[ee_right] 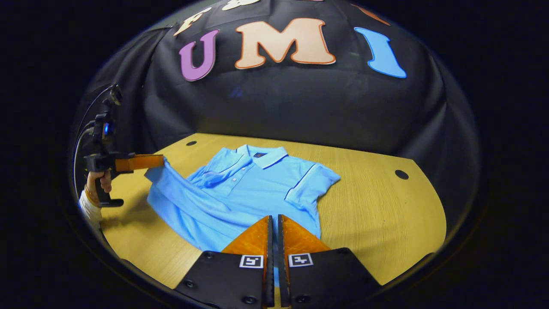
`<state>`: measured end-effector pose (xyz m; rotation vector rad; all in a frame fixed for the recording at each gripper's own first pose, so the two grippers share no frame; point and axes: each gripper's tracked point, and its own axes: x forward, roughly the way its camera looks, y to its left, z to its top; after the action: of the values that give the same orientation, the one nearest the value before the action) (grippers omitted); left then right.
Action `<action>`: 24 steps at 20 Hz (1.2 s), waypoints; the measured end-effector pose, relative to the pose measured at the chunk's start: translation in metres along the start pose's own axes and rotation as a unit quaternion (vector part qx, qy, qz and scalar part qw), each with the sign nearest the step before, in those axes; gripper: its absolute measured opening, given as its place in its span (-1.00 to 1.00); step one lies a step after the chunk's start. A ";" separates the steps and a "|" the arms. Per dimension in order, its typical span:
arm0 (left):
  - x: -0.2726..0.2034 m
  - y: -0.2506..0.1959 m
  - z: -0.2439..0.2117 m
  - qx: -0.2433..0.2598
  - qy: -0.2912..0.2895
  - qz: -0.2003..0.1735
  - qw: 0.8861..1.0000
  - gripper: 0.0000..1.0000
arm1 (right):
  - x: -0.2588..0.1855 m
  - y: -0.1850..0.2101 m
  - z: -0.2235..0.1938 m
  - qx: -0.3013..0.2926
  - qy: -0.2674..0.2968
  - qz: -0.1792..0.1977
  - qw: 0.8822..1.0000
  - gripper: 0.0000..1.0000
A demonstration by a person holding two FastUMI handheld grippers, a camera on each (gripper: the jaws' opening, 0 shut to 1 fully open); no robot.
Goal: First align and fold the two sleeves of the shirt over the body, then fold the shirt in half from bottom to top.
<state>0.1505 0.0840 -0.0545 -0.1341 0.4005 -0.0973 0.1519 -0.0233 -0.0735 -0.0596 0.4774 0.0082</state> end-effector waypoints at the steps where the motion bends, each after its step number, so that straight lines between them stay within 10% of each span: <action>1: 0.011 0.004 0.007 -0.001 -0.005 0.008 1.000 -1.00 | 0.009 -0.005 0.010 0.009 -0.005 -0.004 1.000 -0.87; 18: 0.172 0.070 0.028 0.015 0.009 0.111 0.994 -1.00 | 0.182 -0.065 0.060 0.101 0.005 -0.064 0.993 -0.86; 21: 0.162 0.083 0.028 0.018 0.011 0.138 0.990 -0.79 | 0.177 -0.067 0.059 0.118 0.005 -0.054 0.992 0.44; 22: 0.153 0.085 0.033 0.017 0.010 0.142 0.990 -0.61 | 0.172 -0.069 0.061 0.115 0.001 -0.051 0.992 0.39; 24: 0.134 0.092 0.040 0.019 0.003 0.159 0.987 0.43 | 0.155 -0.071 0.068 0.108 -0.009 -0.049 0.993 0.79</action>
<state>0.2955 0.1634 -0.0828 -0.0307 0.4217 0.2082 0.3222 -0.0914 -0.0805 0.1304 0.4546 -0.1389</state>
